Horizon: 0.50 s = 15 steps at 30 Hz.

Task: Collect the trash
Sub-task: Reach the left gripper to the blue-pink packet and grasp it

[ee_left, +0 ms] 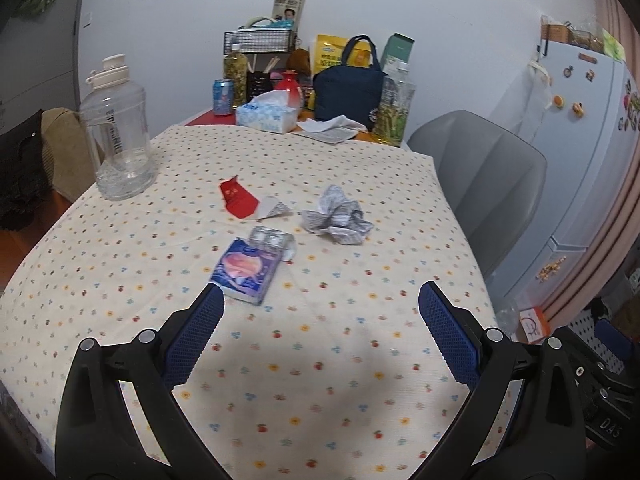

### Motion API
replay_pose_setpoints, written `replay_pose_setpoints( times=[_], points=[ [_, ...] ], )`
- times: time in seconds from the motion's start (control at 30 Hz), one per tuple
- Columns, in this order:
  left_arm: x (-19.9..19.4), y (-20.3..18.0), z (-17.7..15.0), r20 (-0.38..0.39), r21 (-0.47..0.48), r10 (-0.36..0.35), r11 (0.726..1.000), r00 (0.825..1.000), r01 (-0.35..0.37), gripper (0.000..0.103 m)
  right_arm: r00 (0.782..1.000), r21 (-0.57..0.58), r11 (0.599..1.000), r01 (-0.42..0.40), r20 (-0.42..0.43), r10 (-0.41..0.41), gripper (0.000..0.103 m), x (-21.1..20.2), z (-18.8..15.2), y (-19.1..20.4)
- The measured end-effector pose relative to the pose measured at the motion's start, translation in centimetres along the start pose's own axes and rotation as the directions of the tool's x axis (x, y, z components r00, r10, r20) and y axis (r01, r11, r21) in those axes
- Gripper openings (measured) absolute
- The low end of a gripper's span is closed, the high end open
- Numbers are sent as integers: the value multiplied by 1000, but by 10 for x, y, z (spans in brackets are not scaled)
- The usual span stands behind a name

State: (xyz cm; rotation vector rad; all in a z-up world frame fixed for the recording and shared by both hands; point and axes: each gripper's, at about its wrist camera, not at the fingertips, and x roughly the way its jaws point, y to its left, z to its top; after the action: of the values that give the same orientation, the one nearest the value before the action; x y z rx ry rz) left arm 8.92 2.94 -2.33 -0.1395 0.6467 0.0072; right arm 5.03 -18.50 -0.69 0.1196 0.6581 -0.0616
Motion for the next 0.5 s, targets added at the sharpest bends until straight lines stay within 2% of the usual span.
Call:
replay_pose_setpoints(
  times=[0.27,0.5],
  points=[
    [3,36,-1,-2,-51,46,998,999,-46,97,998,-46,997,-56,-18,55,95,9,2,30],
    [19,85,-13,-52,-132,94,986,994,-100,97,995,-56,995,-87,-54,84,95,24,-2,53]
  ],
)
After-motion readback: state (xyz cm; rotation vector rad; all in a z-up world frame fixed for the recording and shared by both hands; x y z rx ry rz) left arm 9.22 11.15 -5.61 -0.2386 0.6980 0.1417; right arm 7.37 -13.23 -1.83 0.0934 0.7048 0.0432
